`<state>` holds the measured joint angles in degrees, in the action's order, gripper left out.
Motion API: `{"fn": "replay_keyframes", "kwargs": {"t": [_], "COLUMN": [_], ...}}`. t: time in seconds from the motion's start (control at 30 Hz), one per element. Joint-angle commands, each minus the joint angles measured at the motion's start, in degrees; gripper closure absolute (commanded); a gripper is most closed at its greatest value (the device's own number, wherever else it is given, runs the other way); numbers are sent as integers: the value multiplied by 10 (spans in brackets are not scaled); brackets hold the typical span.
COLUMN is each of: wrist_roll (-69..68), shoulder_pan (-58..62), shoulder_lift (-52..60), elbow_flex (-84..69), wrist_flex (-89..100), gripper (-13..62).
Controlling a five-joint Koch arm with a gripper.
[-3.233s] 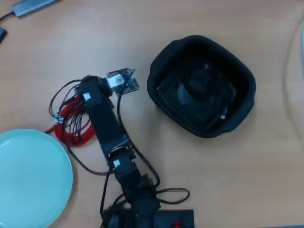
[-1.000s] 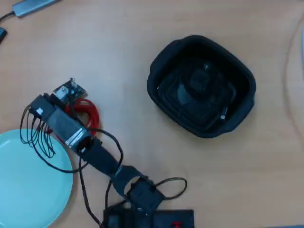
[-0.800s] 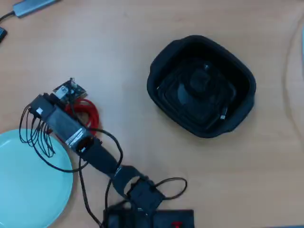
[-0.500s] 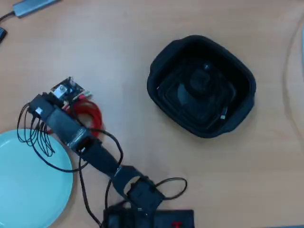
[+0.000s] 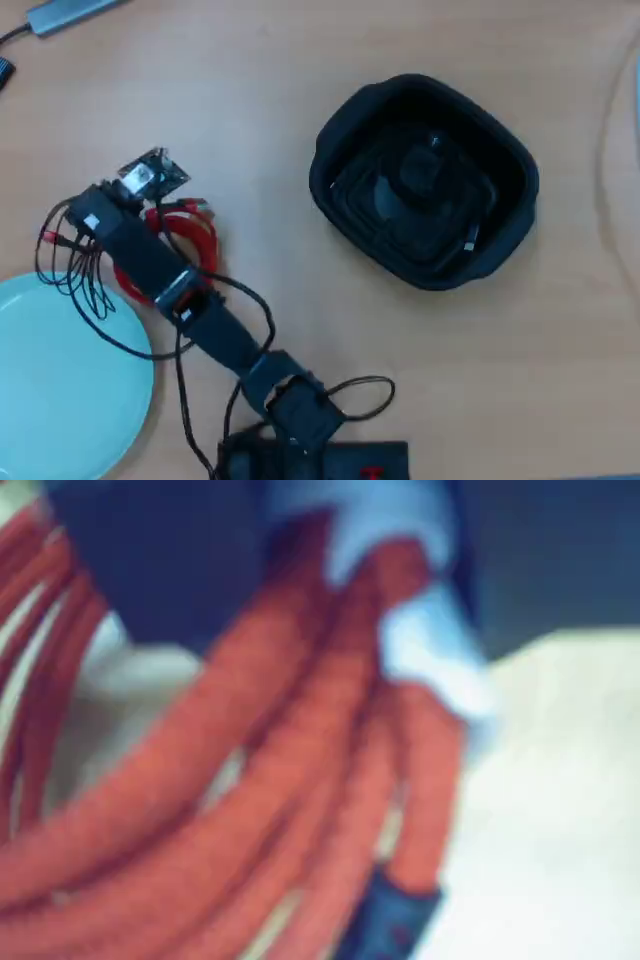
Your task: Put a black charging cable in a black bowl and put a red charging cable in a green bowl
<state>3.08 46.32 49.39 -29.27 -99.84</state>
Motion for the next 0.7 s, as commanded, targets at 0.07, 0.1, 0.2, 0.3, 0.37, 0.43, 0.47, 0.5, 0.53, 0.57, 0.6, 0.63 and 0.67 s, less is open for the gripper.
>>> {"fn": "replay_keyframes", "kwargs": {"t": [0.07,0.1,0.2,0.3,0.37,0.43,0.47,0.5,0.53,0.57,0.6,0.63,0.67], "wrist_roll": [2,0,-7,-10,-10,-9,-8,-7,1,4,7,8,10], "shoulder_pan": [-14,-25,-80,-128,-175,-221,-238,-250,-260,-266,-270,-272,-276], "shoulder_lift": [219,233,257,271,279,279,275,274,274,274,276,275,273], "elbow_flex": [30,30,28,28,28,29,32,36,38,40,42,47,51], "wrist_flex": [-36,-47,-76,-83,-83,-80,-77,-76,-76,-73,-68,-60,-50], "gripper": [565,565,565,565,566,566,566,566,566,566,566,566,566]}}
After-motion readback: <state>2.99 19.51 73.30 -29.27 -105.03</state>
